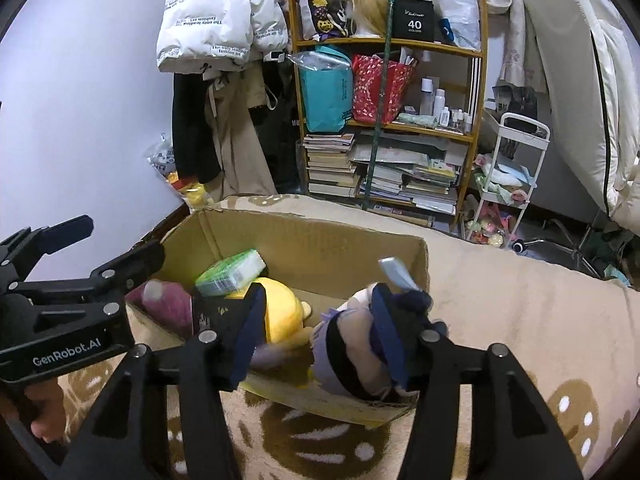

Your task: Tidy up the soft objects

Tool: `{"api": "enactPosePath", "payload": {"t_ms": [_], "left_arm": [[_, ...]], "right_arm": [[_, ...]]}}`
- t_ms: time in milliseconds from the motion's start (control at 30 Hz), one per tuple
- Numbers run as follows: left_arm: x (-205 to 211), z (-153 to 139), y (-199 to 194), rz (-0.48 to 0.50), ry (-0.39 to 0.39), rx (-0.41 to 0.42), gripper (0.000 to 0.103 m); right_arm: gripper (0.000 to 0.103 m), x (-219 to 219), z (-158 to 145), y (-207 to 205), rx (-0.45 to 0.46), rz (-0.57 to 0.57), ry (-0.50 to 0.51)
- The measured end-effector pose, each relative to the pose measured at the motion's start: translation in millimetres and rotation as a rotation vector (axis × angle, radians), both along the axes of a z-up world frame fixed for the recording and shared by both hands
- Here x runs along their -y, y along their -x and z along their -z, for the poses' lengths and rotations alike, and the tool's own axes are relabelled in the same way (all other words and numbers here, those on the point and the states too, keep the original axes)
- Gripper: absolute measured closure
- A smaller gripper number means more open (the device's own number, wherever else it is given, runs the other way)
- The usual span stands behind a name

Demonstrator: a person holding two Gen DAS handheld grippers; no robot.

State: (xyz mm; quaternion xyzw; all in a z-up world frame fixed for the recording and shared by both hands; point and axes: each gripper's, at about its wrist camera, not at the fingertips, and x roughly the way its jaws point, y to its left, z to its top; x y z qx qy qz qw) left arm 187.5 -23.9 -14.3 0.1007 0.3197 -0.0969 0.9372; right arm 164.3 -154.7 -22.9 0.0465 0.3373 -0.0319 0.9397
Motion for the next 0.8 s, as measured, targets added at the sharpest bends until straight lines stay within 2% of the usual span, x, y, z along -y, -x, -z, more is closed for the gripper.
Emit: {"api": "enactPosePath", "payload": {"t_ms": [100, 200, 300, 400, 500, 633, 800], "left_arm": [[-3.4, -2.1, 7.7, -0.007, -0.015, 0.013, 0.009], [-9.3, -6.0, 14.3, -0.018, 0.000, 0.003, 0.009], [-13.8, -12.2, 24.6, -0.024, 0.003, 0.009, 0.009], [-17.0, -19.8, 37.9, -0.024, -0.001, 0.026, 0.009], [-21.2, -27.7, 51.4, -0.039, 0.002, 0.040, 0.009], [-26.0, -40.7, 67.8, -0.040, 0.018, 0.053, 0.002], [-31.0, -50.4, 90.4, -0.044, -0.019, 0.092, 0.002]], "right_arm": [[0.044, 0.6, -8.8, 6.5, 0.020, 0.015, 0.024], [0.035, 1.0, -19.3, 14.1, 0.048, 0.024, 0.042], [0.033, 3.8, -28.7, 20.8, 0.064, 0.029, 0.021], [0.025, 3.7, -36.9, 25.8, 0.071, 0.032, 0.022], [0.022, 0.8, -44.3, 33.9, 0.086, 0.020, 0.028], [0.005, -1.4, -53.0, 49.3, 0.109, 0.030, 0.053], [0.001, -0.2, -67.5, 71.6, 0.131, 0.032, 0.061]]}}
